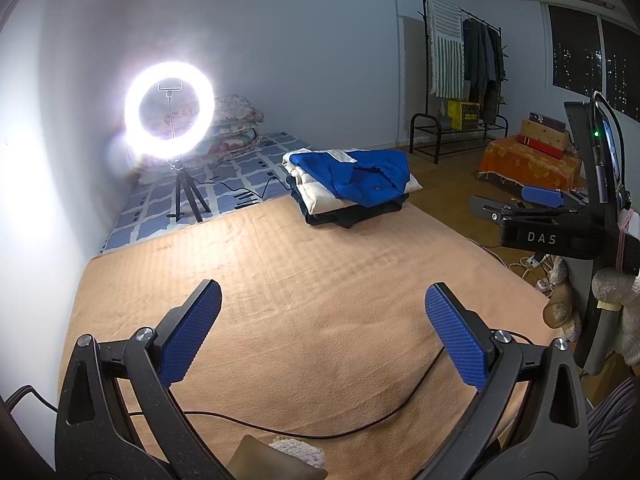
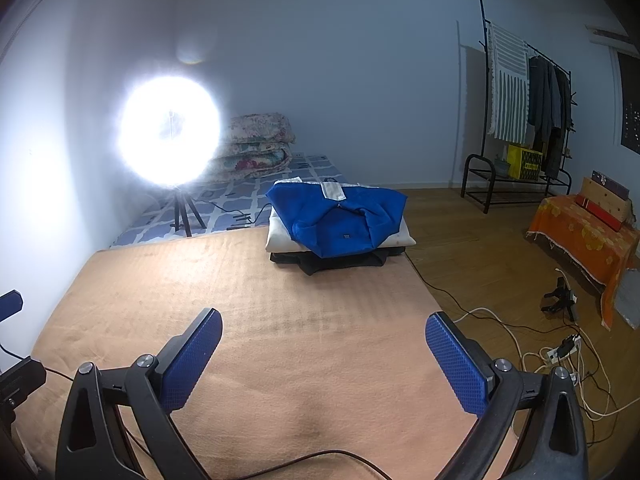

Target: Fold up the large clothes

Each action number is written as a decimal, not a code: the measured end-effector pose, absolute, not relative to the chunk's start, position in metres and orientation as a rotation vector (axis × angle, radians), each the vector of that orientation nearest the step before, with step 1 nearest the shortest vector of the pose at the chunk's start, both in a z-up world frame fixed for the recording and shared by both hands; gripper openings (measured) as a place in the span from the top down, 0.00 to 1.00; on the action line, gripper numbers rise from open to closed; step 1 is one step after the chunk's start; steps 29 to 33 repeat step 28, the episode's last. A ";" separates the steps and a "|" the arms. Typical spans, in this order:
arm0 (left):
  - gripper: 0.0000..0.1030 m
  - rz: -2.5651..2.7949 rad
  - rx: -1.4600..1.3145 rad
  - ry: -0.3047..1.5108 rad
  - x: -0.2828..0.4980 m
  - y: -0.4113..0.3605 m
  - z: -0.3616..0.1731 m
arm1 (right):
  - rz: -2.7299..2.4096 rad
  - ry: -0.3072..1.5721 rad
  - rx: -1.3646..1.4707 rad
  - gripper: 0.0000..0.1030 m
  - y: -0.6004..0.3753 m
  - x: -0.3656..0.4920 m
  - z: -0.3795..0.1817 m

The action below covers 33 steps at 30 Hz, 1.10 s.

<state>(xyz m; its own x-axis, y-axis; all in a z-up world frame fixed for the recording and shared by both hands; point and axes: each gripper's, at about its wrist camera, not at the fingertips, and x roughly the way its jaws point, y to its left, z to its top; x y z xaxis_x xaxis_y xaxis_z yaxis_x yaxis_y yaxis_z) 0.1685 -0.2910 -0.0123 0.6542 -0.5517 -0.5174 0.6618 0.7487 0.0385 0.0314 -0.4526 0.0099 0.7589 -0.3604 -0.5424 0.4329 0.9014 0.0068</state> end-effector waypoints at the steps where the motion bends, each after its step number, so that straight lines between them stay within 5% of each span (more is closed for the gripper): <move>1: 0.00 -0.695 0.232 0.507 0.168 -0.291 -0.012 | -0.434 0.563 0.134 0.00 -0.453 0.031 0.010; 33: 0.00 -0.677 0.202 0.491 0.166 -0.283 -0.006 | -0.433 0.574 0.125 0.00 -0.457 0.030 0.007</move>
